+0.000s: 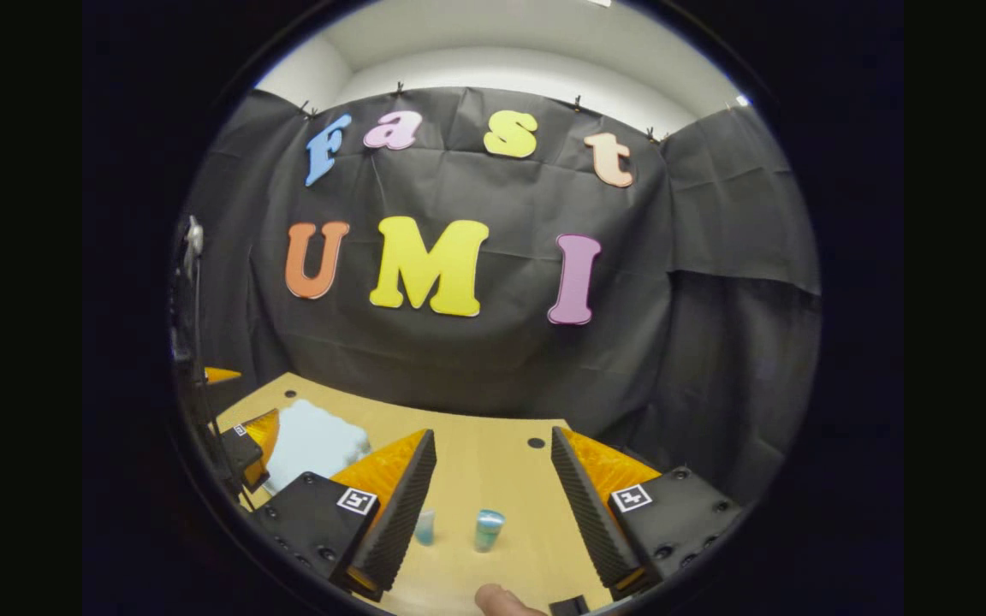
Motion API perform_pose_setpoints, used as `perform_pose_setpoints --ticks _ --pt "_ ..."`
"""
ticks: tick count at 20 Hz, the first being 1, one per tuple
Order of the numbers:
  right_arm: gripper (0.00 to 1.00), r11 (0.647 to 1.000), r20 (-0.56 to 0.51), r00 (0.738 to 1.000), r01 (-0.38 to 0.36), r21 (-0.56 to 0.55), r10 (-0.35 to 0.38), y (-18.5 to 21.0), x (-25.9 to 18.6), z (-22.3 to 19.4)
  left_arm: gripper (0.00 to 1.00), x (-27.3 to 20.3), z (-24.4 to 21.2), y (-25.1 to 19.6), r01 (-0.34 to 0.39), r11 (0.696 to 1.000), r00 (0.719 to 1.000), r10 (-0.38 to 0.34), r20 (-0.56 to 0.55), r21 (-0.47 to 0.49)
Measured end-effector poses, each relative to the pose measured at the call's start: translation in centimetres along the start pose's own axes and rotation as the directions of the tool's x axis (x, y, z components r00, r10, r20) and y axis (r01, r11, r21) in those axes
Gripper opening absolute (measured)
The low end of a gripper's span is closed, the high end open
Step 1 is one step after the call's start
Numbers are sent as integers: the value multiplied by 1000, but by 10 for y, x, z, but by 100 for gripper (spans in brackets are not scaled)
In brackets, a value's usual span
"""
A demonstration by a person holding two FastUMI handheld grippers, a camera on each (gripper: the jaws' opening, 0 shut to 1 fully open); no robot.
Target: First open the suitcase, pack the skin care products into it, and then close the suitcase.
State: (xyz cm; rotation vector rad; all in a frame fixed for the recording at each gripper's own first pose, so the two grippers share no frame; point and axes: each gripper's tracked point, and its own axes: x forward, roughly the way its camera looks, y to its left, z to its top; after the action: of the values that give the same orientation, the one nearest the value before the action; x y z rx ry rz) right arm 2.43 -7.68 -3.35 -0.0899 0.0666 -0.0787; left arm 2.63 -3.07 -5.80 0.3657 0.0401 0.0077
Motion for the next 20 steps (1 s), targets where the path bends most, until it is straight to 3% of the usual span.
perform_pose_setpoints --ticks 3,8,13,17,20 --pt "81 996 -19 996 85 -13 -85 -45 7 -10 99 8 -16 -24 25 976 999 -34 37 217" --pt "81 987 -31 986 163 17 -162 -82 10 -16 98 25 -62 -72 109 877 993 -120 -6 467" --pt "81 990 -35 989 142 17 -142 -75 10 -18 97 50 -96 -107 201 663 978 -183 -105 721" --pt "81 994 -38 993 111 0 -111 -68 14 -22 96 60 -118 -114 214 550 976 -156 -153 807" --pt "81 994 -39 994 105 16 -104 -69 17 -25 96 72 -133 -117 244 490 970 -120 -213 837"
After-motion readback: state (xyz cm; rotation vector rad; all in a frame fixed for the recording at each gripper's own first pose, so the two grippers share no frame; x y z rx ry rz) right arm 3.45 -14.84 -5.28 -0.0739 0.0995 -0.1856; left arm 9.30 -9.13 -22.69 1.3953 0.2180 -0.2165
